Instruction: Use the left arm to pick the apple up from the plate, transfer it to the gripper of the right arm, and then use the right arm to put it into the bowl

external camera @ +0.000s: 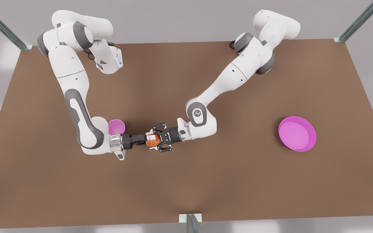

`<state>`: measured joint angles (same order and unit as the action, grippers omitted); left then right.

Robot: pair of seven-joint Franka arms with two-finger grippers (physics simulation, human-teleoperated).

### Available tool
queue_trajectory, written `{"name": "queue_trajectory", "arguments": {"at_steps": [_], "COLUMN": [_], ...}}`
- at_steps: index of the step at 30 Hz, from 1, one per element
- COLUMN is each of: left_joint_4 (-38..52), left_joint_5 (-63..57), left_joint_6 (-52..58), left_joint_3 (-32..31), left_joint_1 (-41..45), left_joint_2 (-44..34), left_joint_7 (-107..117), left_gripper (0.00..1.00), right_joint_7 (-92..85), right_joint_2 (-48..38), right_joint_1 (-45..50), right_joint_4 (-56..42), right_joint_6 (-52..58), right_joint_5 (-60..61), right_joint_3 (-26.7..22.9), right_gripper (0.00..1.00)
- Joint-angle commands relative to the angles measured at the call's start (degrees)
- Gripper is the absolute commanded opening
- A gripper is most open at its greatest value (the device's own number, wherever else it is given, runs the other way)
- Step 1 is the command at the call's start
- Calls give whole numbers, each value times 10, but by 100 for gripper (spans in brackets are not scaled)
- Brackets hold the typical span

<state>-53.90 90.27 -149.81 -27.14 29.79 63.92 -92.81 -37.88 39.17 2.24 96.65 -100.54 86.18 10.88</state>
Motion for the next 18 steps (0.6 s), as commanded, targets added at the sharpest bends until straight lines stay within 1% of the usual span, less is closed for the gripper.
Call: {"name": "queue_trajectory", "arguments": {"at_steps": [1, 2, 4, 7, 13, 18], "left_joint_4": [0, 0, 0, 0, -1, -2], "left_joint_5": [0, 0, 0, -1, -1, -2], "left_joint_6": [0, 0, 0, 0, 0, 1], "left_joint_3": [0, 0, 0, 0, 0, 2], "left_joint_1": [0, 0, 0, -1, -1, -3], "left_joint_2": [-1, -1, -1, -2, -2, -4], "left_joint_7": [-4, -4, -4, -4, -4, -4], "left_gripper": [80, 80, 80, 99, 99, 99], "right_joint_7": [-31, -31, -31, -28, -25, -20], "right_joint_2": [-1, -1, -1, -1, -1, -2], "right_joint_1": [0, 0, 0, -1, -7, -33], "right_joint_4": [0, 0, 0, -1, 0, 1], "right_joint_6": [-8, -8, -8, -8, -4, 7], "right_joint_5": [0, 0, 0, 0, -4, -30], "right_joint_3": [0, 0, 0, 0, -6, -5], "right_gripper": [83, 81, 81, 81, 81, 81]}}
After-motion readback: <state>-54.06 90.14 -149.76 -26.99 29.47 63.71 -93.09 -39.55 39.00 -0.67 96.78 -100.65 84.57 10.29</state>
